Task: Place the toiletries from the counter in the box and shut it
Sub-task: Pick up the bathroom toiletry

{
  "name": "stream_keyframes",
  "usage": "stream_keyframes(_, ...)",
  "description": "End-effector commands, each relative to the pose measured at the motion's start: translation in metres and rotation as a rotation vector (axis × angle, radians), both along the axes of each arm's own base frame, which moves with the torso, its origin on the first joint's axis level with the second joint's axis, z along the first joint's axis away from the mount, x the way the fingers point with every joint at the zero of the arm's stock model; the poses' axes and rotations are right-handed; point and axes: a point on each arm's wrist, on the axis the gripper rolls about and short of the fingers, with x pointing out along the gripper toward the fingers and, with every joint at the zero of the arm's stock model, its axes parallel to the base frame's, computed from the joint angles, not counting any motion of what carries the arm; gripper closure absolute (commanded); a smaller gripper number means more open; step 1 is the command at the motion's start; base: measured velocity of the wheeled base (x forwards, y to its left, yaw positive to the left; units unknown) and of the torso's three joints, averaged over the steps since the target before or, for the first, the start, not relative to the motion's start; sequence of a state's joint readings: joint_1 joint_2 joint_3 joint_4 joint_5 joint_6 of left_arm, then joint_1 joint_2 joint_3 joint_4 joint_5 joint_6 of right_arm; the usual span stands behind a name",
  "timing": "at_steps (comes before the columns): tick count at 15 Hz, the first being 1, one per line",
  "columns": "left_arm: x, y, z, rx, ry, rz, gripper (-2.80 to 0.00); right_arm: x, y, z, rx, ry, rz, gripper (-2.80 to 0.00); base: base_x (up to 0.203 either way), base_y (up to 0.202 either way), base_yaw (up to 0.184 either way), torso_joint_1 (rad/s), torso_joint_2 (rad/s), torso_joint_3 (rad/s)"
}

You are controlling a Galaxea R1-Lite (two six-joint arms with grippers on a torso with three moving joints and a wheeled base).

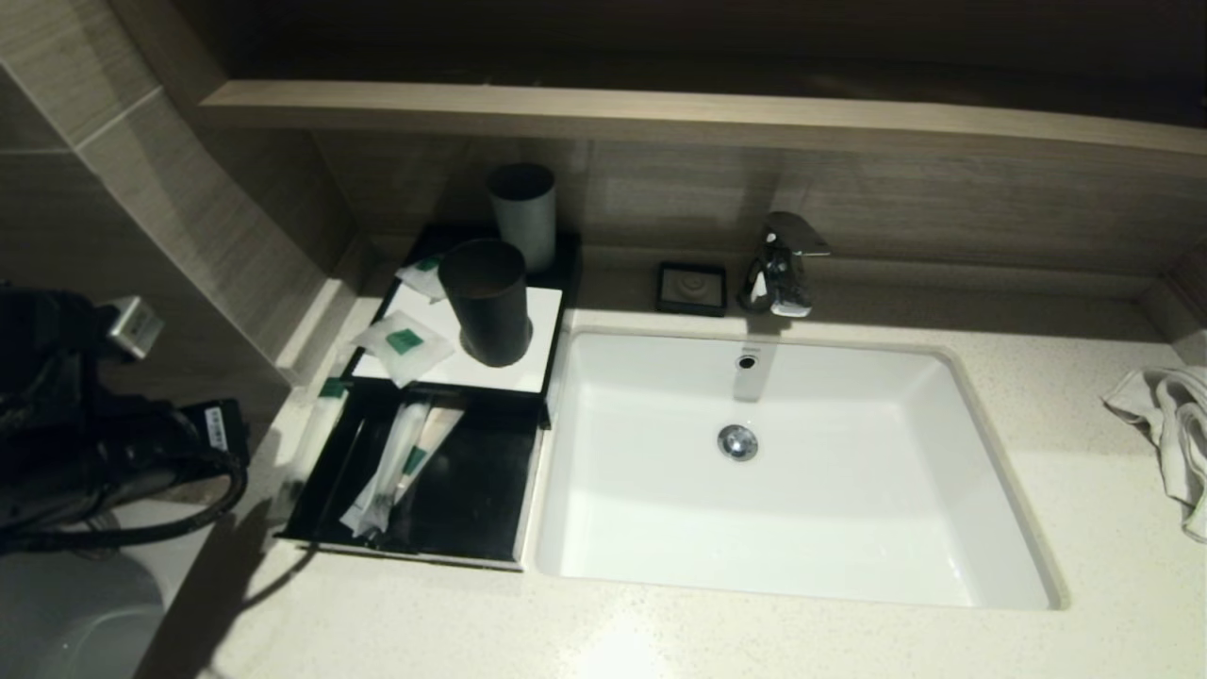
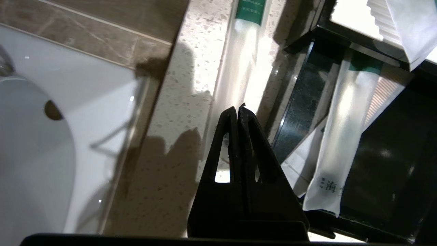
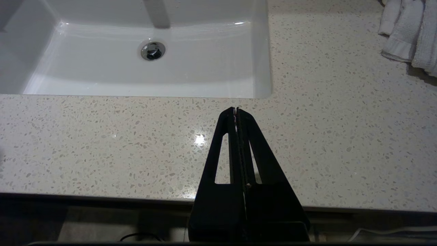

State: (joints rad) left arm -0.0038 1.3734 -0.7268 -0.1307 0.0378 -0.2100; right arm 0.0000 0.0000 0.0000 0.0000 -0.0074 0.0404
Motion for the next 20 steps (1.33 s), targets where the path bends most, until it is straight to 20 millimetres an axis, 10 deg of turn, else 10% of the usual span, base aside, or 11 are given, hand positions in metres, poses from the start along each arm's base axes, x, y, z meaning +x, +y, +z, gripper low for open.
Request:
stream_keyframes(1, 0.004, 0.001, -0.005, -0.025, 0.018, -0.028, 0.0, 0.0, 0.0, 0.0, 0.0, 0.0, 0.0, 0.0, 0.0, 0.0, 0.0, 0.0, 0.0, 0.0)
stream_keyframes(20, 0.01, 0.017, -0.029, 0.059, 0.064, -0.075, 0.0, 0.0, 0.0, 0.0, 0.001, 0.0, 0.0, 0.0, 0.0, 0.0, 0.0, 0.0, 0.0, 0.0)
